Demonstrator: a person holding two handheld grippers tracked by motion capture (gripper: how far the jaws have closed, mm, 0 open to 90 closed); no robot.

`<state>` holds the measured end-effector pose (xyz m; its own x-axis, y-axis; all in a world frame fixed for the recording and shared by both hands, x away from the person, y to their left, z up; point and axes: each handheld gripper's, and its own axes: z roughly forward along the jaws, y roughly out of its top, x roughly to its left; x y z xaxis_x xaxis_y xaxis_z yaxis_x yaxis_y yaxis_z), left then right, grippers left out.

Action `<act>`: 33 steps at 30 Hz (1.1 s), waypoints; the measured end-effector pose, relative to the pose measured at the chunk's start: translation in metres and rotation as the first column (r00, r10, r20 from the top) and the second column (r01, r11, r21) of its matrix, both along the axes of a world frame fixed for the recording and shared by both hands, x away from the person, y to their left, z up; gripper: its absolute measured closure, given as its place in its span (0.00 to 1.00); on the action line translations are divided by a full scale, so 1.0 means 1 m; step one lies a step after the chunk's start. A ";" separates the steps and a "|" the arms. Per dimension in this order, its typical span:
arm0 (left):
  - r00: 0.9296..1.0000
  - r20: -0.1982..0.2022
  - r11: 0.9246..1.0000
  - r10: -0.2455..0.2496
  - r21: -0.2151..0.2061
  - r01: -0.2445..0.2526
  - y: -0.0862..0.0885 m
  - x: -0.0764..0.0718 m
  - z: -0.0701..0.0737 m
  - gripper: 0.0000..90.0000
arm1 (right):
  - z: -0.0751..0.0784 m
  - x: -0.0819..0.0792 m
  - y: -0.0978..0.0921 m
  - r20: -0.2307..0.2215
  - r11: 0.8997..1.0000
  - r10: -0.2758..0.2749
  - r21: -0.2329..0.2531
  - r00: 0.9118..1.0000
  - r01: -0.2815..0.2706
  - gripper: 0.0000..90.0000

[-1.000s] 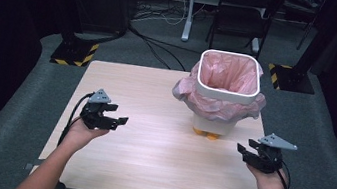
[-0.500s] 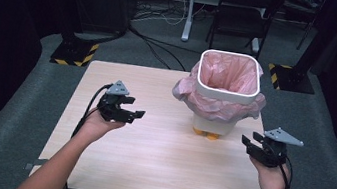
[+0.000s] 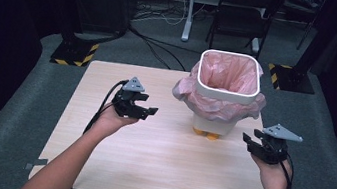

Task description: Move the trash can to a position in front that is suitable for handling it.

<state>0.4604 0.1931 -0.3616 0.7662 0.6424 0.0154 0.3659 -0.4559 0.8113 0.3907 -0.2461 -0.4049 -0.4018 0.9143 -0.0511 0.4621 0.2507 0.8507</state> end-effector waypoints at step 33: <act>0.998 0.015 0.998 -0.065 0.015 0.065 -0.080 0.038 0.003 0.43 | 0.024 0.032 -0.010 0.001 0.999 0.007 -0.031 1.000 -0.007 0.57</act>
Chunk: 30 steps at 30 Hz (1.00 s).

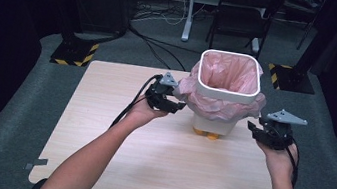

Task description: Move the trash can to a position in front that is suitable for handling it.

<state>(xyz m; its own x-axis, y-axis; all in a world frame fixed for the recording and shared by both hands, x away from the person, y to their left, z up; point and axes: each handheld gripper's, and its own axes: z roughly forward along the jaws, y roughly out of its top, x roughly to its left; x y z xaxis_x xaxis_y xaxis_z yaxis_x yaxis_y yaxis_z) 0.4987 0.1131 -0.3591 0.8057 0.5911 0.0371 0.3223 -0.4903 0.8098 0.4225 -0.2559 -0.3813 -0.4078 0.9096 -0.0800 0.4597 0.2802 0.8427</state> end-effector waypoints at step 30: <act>0.998 -0.067 0.997 -0.009 -0.071 0.004 -0.015 0.020 0.001 0.59 | 0.009 0.036 0.003 -0.010 0.999 -0.012 0.032 1.000 0.012 0.64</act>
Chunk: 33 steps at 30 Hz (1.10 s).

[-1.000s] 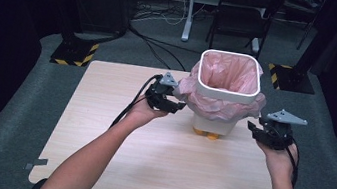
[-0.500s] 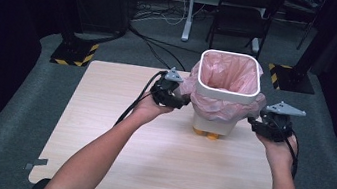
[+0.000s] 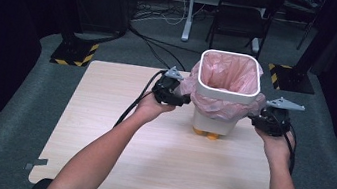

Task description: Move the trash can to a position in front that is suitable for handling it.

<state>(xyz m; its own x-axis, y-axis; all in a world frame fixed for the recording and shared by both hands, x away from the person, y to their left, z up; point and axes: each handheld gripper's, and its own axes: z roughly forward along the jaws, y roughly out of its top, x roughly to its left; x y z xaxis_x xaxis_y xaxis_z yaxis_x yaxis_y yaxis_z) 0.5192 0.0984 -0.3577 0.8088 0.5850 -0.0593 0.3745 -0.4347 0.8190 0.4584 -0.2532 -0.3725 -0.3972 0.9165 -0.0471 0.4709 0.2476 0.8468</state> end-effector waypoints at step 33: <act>0.999 -0.023 0.999 -0.029 -0.041 0.028 0.010 -0.004 0.002 0.66 | 0.001 -0.014 0.004 0.007 0.997 0.005 0.076 1.000 -0.005 0.72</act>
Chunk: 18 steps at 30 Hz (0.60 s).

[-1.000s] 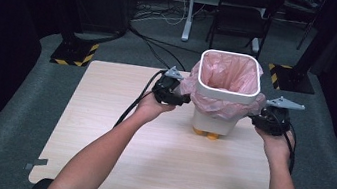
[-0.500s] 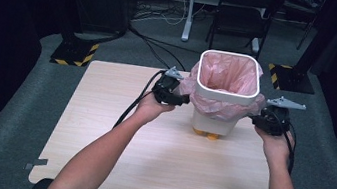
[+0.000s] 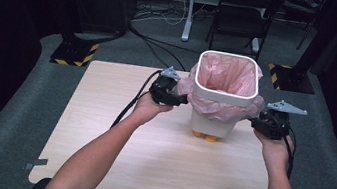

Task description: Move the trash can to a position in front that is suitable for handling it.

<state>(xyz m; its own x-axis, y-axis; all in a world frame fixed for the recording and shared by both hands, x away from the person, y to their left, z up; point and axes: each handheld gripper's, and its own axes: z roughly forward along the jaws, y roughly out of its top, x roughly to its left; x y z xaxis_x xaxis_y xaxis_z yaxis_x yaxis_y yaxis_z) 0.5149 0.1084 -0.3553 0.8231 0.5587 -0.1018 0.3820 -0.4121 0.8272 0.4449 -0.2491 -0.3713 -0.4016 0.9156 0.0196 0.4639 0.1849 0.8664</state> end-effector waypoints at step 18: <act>0.999 0.048 1.000 0.016 0.005 -0.016 0.033 -0.021 0.003 0.65 | 0.006 -0.012 0.026 0.012 0.998 0.061 0.000 0.998 -0.061 0.72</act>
